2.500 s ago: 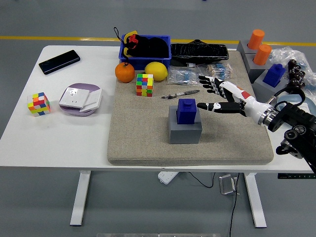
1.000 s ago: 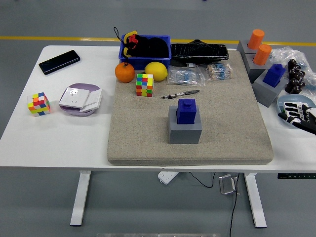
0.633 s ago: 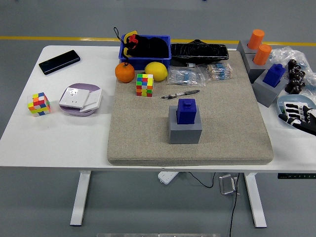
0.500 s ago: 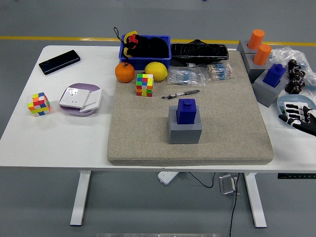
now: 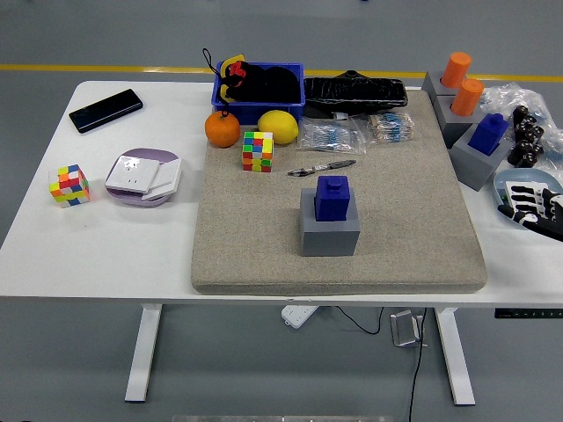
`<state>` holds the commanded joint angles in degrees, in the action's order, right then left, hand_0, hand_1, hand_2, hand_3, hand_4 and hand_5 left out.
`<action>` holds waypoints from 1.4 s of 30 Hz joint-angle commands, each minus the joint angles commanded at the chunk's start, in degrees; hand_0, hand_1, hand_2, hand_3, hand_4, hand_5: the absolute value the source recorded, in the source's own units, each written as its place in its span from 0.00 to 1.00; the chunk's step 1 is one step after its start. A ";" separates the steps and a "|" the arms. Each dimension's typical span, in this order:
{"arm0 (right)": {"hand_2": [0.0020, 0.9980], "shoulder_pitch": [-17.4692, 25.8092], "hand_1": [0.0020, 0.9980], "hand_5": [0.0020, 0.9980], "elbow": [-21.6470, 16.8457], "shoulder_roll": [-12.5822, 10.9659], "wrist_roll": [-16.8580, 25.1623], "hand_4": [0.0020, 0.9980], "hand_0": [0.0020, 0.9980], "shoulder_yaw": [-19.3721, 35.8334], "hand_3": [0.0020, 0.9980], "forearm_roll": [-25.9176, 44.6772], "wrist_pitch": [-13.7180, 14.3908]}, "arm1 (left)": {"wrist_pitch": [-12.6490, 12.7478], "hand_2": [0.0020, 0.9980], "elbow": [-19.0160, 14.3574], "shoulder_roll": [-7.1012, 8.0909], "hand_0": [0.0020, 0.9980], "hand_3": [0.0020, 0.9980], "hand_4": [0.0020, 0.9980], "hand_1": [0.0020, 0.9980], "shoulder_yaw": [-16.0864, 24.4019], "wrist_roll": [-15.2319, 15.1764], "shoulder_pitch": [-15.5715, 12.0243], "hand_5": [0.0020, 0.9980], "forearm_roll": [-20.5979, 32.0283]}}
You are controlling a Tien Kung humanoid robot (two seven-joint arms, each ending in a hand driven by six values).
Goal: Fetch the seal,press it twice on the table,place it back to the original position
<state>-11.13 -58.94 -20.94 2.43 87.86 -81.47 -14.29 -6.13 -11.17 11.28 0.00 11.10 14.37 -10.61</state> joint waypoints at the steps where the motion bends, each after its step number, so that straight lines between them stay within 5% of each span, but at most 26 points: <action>1: 0.83 -0.01 0.85 0.49 -0.01 0.02 -0.03 1.00 0.91 0.03 0.83 -0.01 0.02 | 0.02 0.68 0.02 -0.01 0.72 0.75 0.70 0.70 0.00 0.00 0.02 0.25 0.00; 42: 0.82 -0.24 0.83 0.43 -0.85 0.07 -0.68 1.00 0.89 -0.52 0.81 1.18 0.58 | -0.12 0.68 -0.16 0.14 0.72 0.75 0.69 0.69 0.00 0.05 0.47 0.25 -0.26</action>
<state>-11.37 -59.79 -20.86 1.76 87.34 -80.28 -13.71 -6.25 -11.33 11.42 0.00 11.16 14.84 -10.88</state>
